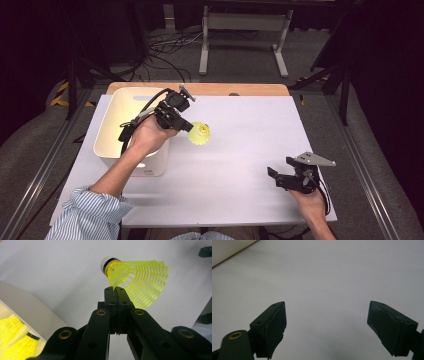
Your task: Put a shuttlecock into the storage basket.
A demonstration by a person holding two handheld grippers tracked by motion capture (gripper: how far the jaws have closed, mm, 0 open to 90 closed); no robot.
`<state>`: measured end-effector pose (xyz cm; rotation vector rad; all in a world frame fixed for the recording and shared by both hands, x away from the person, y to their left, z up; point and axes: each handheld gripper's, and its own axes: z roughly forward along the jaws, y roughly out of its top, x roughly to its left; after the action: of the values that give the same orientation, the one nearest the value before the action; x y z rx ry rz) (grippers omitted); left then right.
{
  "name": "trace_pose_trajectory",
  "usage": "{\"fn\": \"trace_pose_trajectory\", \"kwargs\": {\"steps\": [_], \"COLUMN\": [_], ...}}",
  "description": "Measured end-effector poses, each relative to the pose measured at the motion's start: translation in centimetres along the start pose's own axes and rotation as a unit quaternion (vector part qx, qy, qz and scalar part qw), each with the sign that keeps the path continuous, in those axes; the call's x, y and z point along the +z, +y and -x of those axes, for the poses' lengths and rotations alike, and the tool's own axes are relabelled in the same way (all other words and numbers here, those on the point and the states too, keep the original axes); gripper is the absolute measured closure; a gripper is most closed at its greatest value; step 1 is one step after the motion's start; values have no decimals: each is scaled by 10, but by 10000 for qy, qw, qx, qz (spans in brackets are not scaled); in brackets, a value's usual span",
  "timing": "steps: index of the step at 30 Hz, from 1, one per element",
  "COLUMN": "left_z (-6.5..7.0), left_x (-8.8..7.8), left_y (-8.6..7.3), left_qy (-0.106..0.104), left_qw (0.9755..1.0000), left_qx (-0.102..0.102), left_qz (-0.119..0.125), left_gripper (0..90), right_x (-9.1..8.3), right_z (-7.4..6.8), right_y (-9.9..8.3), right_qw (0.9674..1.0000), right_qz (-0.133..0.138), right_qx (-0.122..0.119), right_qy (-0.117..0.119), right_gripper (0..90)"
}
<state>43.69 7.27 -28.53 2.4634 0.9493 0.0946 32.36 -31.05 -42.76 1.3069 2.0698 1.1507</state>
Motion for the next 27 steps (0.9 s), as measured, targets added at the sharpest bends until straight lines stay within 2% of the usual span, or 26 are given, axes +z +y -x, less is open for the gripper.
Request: {"fn": "trace_pose_trajectory", "kwargs": {"steps": [14,25,27], "left_z": [-10,-16,-17], "left_x": [-14,-24,-25], "left_y": [-2,-5,-6], "left_qy": [-14,-23,-26], "left_qw": [9999,9995,9995], "left_qx": [-109,-172,-181], "left_qz": [117,250,245], "left_gripper": [898,898,898], "right_x": [-2,-4,-4], "right_z": [1,3,3], "right_y": [-17,-26,-27], "right_qw": [10000,9996,9996], "right_qz": [10,161,165], "right_qx": [34,128,83], "right_qy": [-78,-184,-228], "right_gripper": [152,137,136]}}
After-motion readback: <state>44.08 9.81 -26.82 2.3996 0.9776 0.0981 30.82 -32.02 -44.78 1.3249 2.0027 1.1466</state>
